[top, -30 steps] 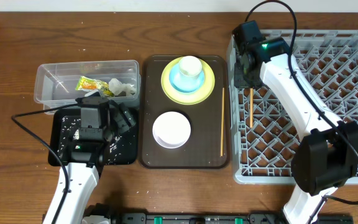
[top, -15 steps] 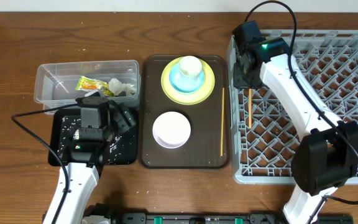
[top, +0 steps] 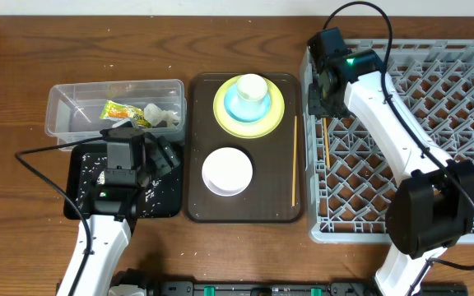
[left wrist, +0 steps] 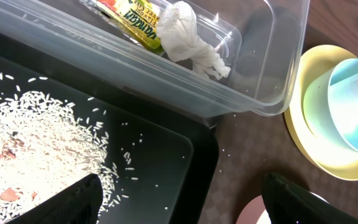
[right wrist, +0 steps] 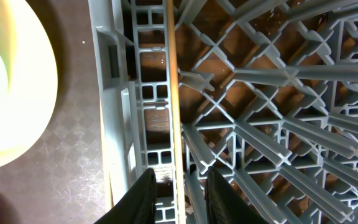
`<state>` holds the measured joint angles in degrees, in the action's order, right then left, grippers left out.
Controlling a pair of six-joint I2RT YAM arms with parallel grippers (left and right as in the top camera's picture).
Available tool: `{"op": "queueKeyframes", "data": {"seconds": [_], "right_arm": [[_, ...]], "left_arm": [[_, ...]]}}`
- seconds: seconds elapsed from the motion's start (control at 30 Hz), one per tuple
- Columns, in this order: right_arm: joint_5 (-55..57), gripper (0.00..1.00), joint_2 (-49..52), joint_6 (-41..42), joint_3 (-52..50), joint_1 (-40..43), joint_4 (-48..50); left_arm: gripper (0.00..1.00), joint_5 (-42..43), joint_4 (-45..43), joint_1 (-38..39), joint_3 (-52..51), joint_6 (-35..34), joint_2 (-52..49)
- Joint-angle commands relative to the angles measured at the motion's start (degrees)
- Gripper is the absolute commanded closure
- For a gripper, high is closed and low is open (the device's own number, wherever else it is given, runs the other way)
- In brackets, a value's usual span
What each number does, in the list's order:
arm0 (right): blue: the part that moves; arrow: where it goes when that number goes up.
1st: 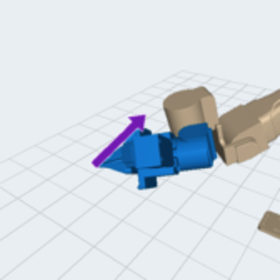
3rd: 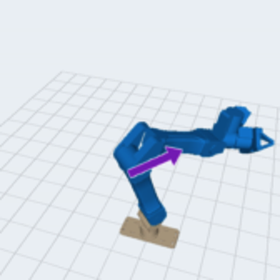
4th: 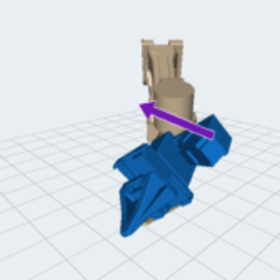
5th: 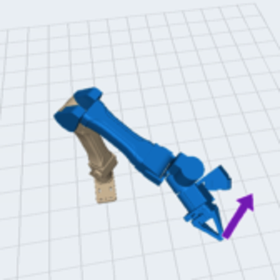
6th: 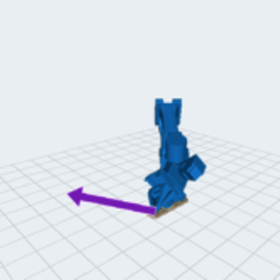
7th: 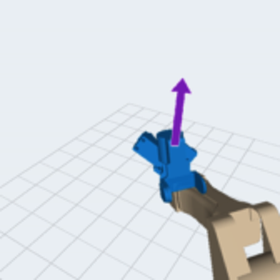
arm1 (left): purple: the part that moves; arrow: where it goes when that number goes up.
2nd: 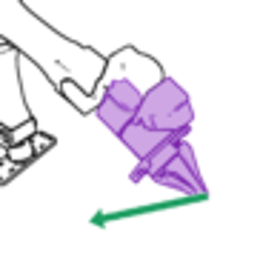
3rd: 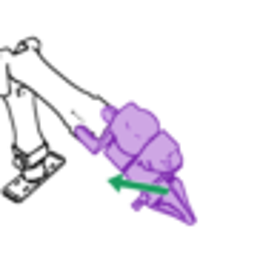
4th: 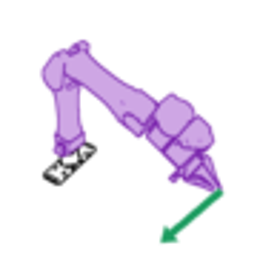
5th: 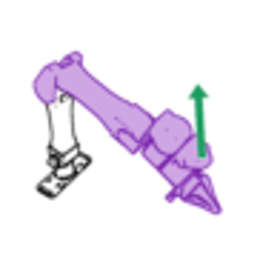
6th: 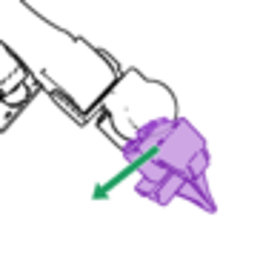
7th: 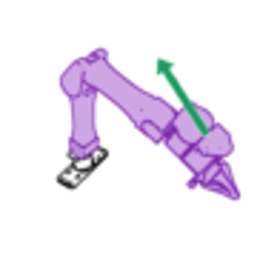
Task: Sort waste into correct bins and load items into the dishwasher rack
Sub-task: 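Grasp the chopstick with the right gripper and carry it into the rack, then release the chopstick into the rack and pull the right gripper back, then move the right gripper onto the second chopstick on the brown tray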
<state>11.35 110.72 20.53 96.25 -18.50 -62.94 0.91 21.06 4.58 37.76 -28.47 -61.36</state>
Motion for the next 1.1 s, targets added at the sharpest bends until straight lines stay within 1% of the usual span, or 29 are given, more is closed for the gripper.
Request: {"op": "queueKeyframes", "data": {"seconds": [0.0, 0.17, 0.4, 0.47, 0.7, 0.73, 0.8, 1.0, 1.07], "right_arm": [[-0.2, 0.74, -0.4, 0.0, -0.4, -0.2, 0.1], [-3.3, 0.73, -0.4, 0.0, -0.4, -0.3, 0.2], [-13.6, 0.72, -0.3, 2.2, -0.4, -1.3, 0.2], [-14.3, 0.71, -0.3, 3.3, -0.4, -2.6, 0.2], [-14.4, 0.68, -0.3, 3.3, -0.4, -8.2, 0.2], [-14.5, 0.66, -0.3, 3.3, -0.4, -9.1, 0.2], [-14.4, 0.64, -0.3, 4.6, -0.4, -10.8, 0.2], [-14.4, 0.48, -0.3, 13.1, -0.4, -16.5, 0.4], [-14.6, 0.47, -0.3, 14.4, -0.4, -18.1, 0.4]], "left_arm": [[0.16, -0.5, 0.1, -0.3, 0.9, 0.4, -0.1], [0.16, -0.5, 0.1, -0.3, 0.9, 0.4, -0.1], [0.16, -0.5, 0.1, -0.3, 0.9, 0.4, -0.1], [0.16, -0.5, 0.1, -0.3, 0.9, 0.4, -0.1], [0.16, -0.5, 0.1, -0.3, 0.9, 0.4, -0.1], [0.16, -0.5, 0.1, -0.3, 0.9, 0.4, -0.1], [0.16, -0.5, 0.1, -0.3, 0.9, 0.4, -0.1], [0.16, -0.5, 0.1, -0.3, 0.9, 0.4, -0.1], [0.16, -0.5, 0.1, -0.3, 0.9, 0.4, -0.1]]}}
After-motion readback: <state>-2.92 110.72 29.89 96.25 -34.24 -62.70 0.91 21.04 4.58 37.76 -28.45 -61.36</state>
